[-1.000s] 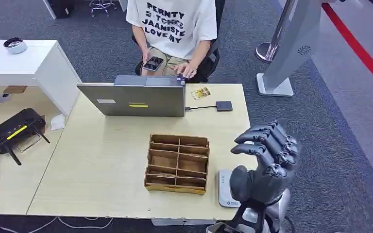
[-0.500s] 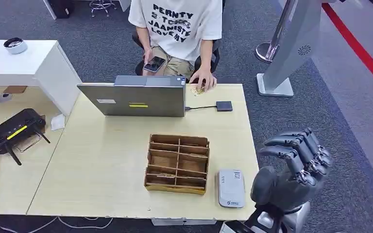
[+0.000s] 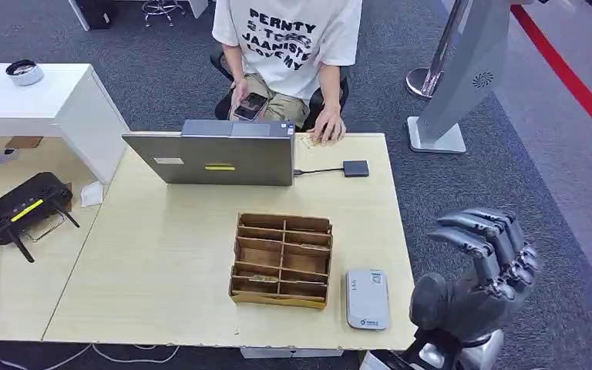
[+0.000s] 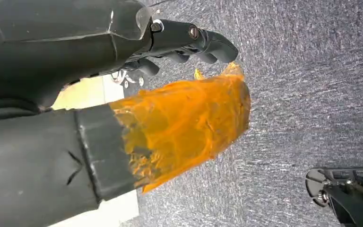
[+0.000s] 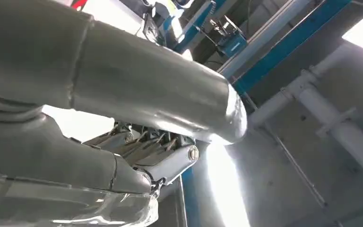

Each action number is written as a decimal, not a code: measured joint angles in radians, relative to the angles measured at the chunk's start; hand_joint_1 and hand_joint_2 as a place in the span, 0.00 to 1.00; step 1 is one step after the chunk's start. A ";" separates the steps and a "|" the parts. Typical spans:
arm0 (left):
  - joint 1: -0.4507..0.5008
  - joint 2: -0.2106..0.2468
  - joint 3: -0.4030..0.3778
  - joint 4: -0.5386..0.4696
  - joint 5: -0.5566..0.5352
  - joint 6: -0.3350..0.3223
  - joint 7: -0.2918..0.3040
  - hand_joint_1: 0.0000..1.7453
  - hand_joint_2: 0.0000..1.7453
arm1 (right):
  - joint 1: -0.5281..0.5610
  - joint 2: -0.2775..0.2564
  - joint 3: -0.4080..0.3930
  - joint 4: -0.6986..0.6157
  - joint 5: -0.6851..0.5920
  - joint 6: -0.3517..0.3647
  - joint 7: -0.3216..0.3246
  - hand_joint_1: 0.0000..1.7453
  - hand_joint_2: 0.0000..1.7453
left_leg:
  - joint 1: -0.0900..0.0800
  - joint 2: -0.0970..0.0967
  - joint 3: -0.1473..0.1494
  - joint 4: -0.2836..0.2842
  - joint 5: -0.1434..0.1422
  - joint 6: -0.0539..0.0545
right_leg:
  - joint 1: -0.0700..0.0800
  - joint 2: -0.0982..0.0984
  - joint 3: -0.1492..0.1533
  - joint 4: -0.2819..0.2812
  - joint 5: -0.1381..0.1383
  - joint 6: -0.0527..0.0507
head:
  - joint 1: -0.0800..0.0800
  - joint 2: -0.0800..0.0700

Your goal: Pass the card to the sensor for recognition and then transmit it.

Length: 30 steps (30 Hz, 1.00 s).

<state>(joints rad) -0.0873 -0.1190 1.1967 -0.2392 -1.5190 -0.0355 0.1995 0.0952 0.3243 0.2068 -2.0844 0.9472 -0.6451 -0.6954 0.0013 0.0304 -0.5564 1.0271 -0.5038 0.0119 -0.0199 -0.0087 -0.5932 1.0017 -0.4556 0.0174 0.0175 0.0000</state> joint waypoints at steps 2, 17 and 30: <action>0.000 0.000 0.000 0.000 0.000 0.000 0.000 0.00 0.00 | 0.000 0.000 0.000 0.000 0.000 0.000 0.000 0.67 0.00 | 0.000 0.000 0.000 0.000 0.000 0.000 | 0.000 0.000 0.000 0.000 0.000 0.000 | 0.000 0.000; 0.000 0.000 0.000 0.000 0.007 0.003 0.003 0.00 0.00 | 0.022 0.003 -0.014 0.014 -0.014 0.000 0.000 0.00 0.00 | 0.000 0.000 0.000 0.000 0.000 0.000 | 0.000 0.000 0.000 0.000 0.000 0.000 | 0.000 0.000; -0.001 0.000 -0.008 0.000 -0.019 0.002 0.008 0.00 0.00 | -0.012 0.004 -0.021 0.132 0.023 0.000 0.031 0.00 0.00 | 0.000 0.000 0.000 0.000 0.000 0.000 | 0.000 0.000 0.000 0.000 0.000 0.000 | 0.000 0.000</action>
<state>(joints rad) -0.0884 -0.1194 1.1883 -0.2392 -1.5377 -0.0336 0.2075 0.0829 0.3285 0.1858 -1.9519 0.9698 -0.6451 -0.6645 0.0014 0.0303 -0.5566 1.0270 -0.5037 0.0119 -0.0199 -0.0088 -0.5927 1.0018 -0.4556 0.0174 0.0175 0.0000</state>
